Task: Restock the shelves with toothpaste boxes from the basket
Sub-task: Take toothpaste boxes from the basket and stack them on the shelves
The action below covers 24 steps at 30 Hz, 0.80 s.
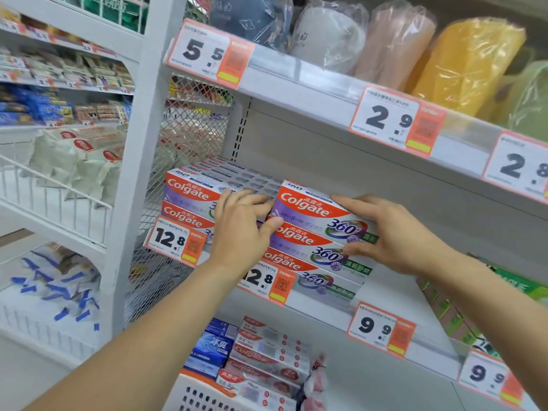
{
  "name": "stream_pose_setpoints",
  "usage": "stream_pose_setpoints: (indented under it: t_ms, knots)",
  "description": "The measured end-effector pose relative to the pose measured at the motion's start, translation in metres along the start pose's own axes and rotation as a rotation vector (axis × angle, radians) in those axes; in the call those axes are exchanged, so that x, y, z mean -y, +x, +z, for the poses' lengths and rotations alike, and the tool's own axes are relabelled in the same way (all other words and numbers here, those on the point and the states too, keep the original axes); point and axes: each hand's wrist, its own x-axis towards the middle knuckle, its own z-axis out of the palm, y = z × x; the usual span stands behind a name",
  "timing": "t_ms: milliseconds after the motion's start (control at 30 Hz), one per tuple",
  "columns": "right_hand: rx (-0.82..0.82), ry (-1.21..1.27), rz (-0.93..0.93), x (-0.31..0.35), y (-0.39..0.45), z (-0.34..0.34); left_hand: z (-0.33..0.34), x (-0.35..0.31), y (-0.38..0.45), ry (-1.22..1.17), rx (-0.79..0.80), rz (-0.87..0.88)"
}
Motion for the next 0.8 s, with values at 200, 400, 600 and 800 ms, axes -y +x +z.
stream_pose_setpoints:
  t_ms: [200,400,600,800]
  knots:
    - [0.011,-0.007,0.033,0.004,0.0,-0.002,-0.009,-0.003,0.005,0.013,0.063,-0.028]
    - [-0.24,-0.348,0.021,0.033,-0.018,-0.006,-0.02,-0.007,-0.001,-0.021,-0.014,0.123]
    - [-0.642,0.171,-0.184,0.071,-0.059,0.05,-0.017,-0.027,-0.05,-0.114,-0.105,0.238]
    - [-0.274,0.638,0.271,0.099,-0.133,0.228,0.027,0.023,-0.173,0.159,0.85,0.059]
